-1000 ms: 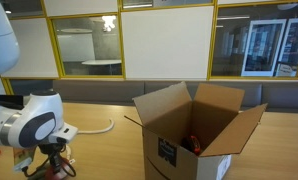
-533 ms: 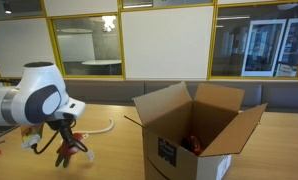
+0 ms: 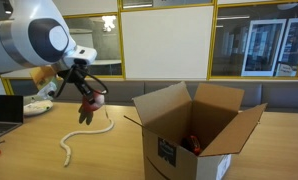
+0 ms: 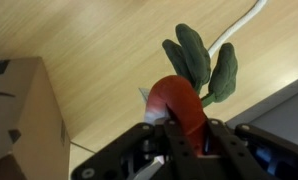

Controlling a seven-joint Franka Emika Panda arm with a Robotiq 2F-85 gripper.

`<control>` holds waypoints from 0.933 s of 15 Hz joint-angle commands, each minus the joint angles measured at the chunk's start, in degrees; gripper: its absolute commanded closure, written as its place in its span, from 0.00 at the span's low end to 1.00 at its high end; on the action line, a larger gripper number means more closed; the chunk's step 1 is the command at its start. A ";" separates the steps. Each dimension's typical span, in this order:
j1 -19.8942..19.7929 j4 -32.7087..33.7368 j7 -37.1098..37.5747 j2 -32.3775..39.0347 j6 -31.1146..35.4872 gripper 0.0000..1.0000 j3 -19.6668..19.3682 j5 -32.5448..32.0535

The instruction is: Move the box to the right, place the objects on the table inside the box

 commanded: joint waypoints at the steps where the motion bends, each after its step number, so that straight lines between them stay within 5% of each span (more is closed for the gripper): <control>1: -7.26 2.56 -2.64 -6.25 -2.67 0.86 3.53 -2.16; 7: -18.69 5.42 -4.86 -9.94 0.15 0.86 3.66 -5.91; 14: -27.85 8.54 -4.44 -5.29 2.31 0.87 1.45 -5.43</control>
